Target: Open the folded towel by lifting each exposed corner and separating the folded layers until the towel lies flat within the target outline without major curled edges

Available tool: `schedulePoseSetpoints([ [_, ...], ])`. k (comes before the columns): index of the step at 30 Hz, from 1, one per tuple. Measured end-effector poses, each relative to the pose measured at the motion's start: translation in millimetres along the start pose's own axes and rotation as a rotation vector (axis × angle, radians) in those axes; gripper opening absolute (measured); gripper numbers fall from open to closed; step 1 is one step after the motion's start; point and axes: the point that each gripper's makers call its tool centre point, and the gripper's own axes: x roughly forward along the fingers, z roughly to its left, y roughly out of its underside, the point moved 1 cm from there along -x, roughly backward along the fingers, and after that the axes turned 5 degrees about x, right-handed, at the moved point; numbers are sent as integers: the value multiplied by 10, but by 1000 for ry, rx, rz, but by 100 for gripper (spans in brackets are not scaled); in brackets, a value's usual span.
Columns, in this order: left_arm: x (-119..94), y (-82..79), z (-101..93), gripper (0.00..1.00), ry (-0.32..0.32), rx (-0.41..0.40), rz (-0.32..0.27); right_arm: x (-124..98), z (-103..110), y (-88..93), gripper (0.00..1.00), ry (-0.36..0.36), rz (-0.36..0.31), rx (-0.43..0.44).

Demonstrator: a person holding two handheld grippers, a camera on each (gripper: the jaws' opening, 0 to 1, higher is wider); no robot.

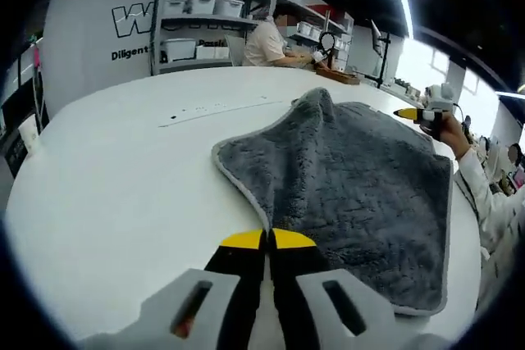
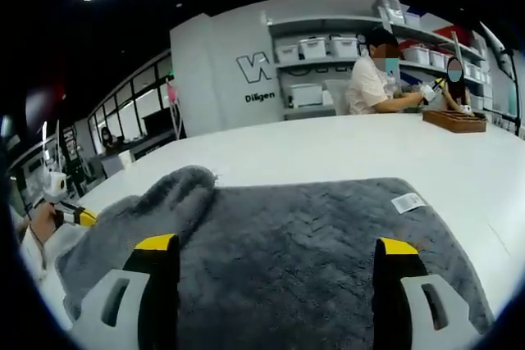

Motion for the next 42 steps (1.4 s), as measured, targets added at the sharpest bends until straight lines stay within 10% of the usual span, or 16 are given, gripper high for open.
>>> schedulePoseSetpoints([
  [42, -508, 324, 792, 1, -290, 103, 154, 50, 67, 77, 99, -21, 43, -22],
])
